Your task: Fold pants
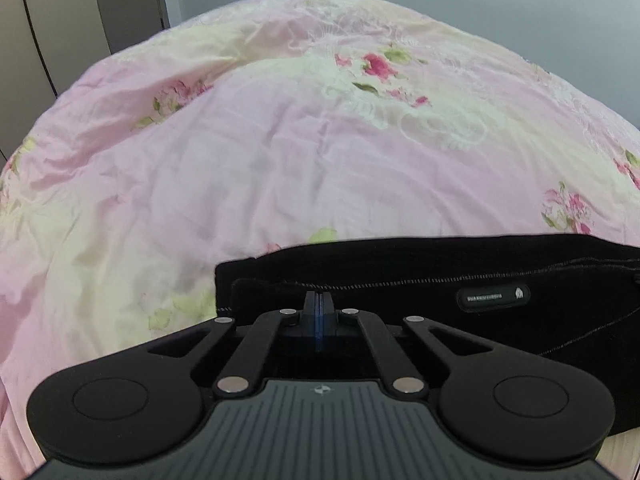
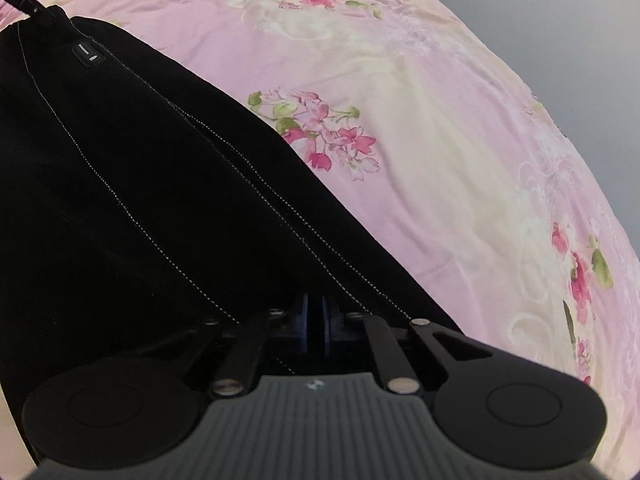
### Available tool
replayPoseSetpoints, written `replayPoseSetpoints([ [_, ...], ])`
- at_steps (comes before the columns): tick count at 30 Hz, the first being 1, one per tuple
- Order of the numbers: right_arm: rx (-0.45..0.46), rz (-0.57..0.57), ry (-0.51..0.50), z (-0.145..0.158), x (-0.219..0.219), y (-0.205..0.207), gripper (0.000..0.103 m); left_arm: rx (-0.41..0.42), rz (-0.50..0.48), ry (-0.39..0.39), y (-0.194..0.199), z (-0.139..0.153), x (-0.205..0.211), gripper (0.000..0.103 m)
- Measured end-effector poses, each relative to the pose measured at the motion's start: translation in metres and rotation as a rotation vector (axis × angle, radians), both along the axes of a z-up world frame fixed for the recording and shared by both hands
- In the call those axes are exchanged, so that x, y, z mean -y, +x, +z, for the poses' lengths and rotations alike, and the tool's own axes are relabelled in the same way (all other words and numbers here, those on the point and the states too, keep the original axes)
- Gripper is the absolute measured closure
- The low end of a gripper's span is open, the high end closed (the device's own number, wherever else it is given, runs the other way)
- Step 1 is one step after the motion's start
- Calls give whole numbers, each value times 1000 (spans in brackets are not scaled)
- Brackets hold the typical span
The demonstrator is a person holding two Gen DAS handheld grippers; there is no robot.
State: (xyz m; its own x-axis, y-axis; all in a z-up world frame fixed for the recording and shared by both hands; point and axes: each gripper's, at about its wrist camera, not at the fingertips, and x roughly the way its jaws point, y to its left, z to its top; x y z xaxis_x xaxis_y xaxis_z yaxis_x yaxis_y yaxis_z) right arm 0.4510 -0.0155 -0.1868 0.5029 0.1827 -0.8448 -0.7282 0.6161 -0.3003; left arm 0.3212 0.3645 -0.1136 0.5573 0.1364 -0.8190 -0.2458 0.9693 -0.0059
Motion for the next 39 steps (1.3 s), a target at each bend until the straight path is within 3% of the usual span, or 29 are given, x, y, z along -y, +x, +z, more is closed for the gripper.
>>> replayPoseSetpoints([
  [3, 52, -10, 36, 16, 6, -4, 103, 49, 46, 16, -6, 14, -13, 103],
  [6, 123, -57, 75, 34, 8, 3, 103, 24, 45, -21, -7, 17, -24, 103],
  [8, 163, -81, 58, 37, 1, 10, 103, 9, 54, -44, -9, 16, -27, 96],
  [10, 173, -124, 39, 31, -7, 22, 103, -8, 38, -93, -13, 12, -29, 49],
  [12, 152, -161, 15, 20, -13, 32, 103, -5, 33, -118, -17, 8, -29, 32],
  [18, 97, -188, -32, -1, -19, 45, 103, -60, 71, -120, -3, -15, -30, 32],
  [20, 93, -191, -32, 0, -18, 45, 103, -58, 67, -110, 4, -20, -29, 65],
  [21, 92, -190, -35, 1, -18, 44, 103, -45, 82, -99, 5, -19, -29, 73],
  [25, 97, -180, -45, 0, -19, 43, 103, 101, 132, -135, 2, -4, -38, 78],
  [28, 91, -193, -35, -3, -19, 46, 103, 100, 198, -178, 11, -11, -53, 79],
  [32, 84, -214, -15, -8, -17, 48, 103, 4, 192, -38, 32, -42, -38, 80],
  [34, 92, -220, -4, -6, -15, 47, 103, -14, 210, -8, 38, -53, -35, 73],
  [35, 95, -230, 6, -3, -13, 47, 97, -12, 214, 17, 39, -53, -32, 69],
  [36, 98, -246, 20, 2, -9, 46, 79, -15, 209, 49, 39, -52, -29, 61],
  [38, 106, -273, 45, 12, 1, 42, 56, -15, 202, 94, 34, -43, -25, 49],
  [39, 108, -278, 57, 19, 6, 39, 53, 4, 199, 96, 27, -35, -26, 44],
])
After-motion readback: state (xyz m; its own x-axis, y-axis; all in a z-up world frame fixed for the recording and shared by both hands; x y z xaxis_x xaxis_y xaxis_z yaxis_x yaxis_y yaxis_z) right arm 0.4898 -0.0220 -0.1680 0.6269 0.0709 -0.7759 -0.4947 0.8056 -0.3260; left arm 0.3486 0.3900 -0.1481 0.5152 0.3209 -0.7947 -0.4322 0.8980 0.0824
